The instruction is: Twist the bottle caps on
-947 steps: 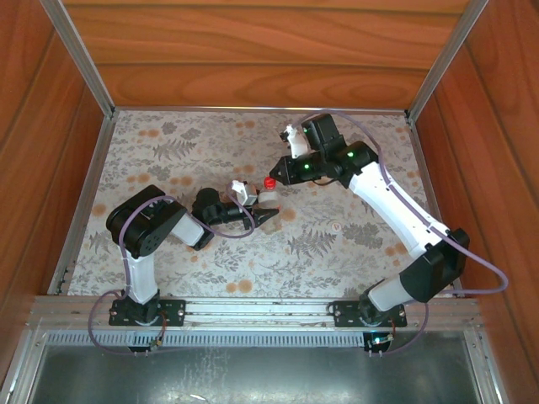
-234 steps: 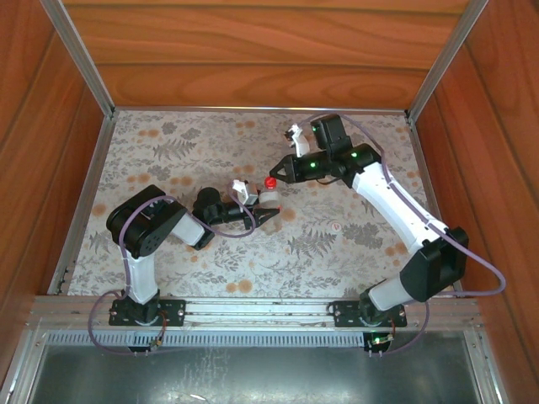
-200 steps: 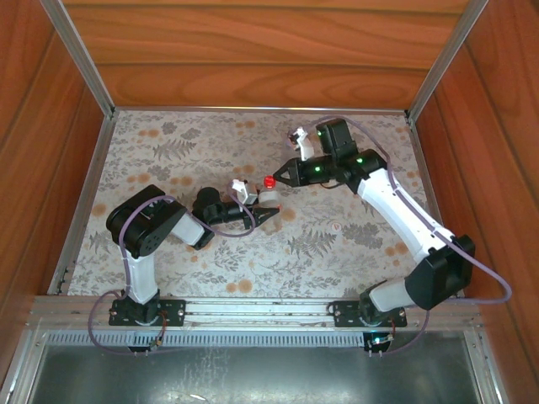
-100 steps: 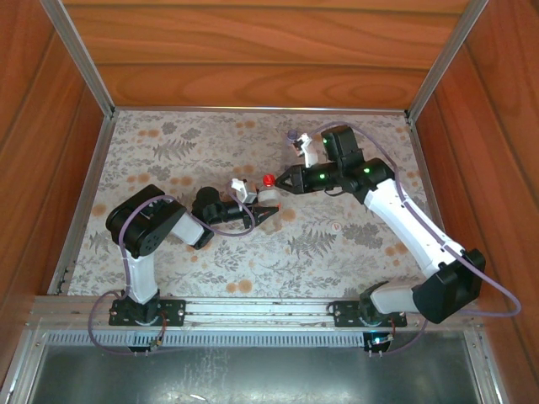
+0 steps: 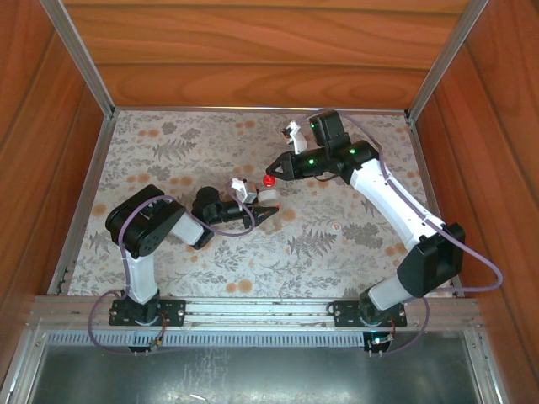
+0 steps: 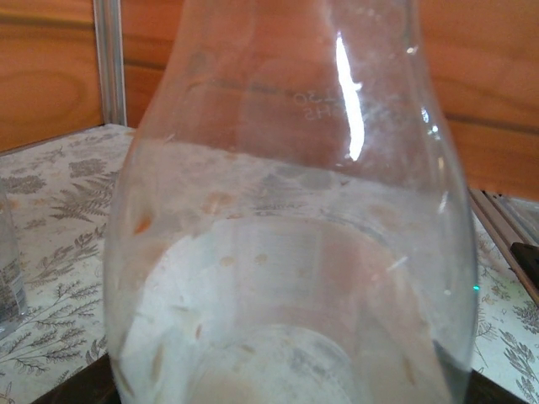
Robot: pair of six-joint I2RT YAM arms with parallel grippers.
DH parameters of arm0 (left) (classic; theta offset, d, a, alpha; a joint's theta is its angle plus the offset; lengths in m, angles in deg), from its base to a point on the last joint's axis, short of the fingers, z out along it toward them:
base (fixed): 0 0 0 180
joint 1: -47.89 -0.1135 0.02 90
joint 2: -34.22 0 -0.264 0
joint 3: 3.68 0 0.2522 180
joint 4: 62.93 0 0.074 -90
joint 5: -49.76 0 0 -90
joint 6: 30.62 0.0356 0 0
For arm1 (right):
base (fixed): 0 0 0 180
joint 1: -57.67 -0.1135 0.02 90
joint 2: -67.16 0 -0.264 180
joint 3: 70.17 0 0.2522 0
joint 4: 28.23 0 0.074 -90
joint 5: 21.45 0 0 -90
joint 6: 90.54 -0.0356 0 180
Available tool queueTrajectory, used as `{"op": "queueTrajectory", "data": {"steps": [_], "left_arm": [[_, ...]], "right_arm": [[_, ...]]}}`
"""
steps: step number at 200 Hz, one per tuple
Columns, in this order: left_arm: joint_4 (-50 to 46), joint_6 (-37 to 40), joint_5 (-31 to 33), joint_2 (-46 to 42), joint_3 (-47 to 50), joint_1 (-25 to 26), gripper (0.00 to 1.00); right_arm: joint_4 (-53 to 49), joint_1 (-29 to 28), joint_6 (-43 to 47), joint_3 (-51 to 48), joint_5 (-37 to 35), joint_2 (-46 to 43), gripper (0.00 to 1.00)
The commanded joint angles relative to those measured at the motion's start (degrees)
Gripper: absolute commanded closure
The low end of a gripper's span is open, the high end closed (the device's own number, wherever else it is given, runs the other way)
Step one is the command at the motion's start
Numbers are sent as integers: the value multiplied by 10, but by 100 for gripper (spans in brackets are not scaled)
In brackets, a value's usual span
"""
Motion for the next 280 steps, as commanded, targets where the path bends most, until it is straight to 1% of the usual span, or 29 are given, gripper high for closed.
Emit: {"op": "queueTrajectory", "data": {"steps": [1,20,51,113,138,152,167,173,192,201,236,280], "left_arm": [[-35,-7,-1,-2,-1,-5,45],[-35,-10,0,-2,-1,-5,46],[-35,-12,2,-2,0,-5,46],[-36,-16,3,-3,-3,-6,46],[-37,-15,0,-1,-7,-6,46],[-37,-14,-2,-1,-7,-6,46],[-38,-13,-2,-3,-5,-6,46],[-38,-13,-3,-4,-4,-6,46],[-38,-13,-3,-6,-1,-6,46],[-38,-13,-3,-7,0,-6,46],[-39,-12,-3,-10,2,-6,46],[-41,-11,-4,-13,1,-6,46]], "right_arm": [[-7,5,8,-6,29,-2,83],[-8,5,7,-14,29,-11,86],[-7,5,3,-36,30,-27,87],[14,2,-25,-93,57,-75,87],[21,2,-30,-97,59,-92,87],[23,2,-27,-95,44,-99,88],[26,4,-23,-91,3,-105,88],[26,5,-24,-88,-10,-105,86],[25,12,-21,-66,-19,-86,75],[19,13,-16,-50,-16,-71,72],[9,13,2,-6,8,-18,72],[-9,13,13,9,35,16,76]]}}
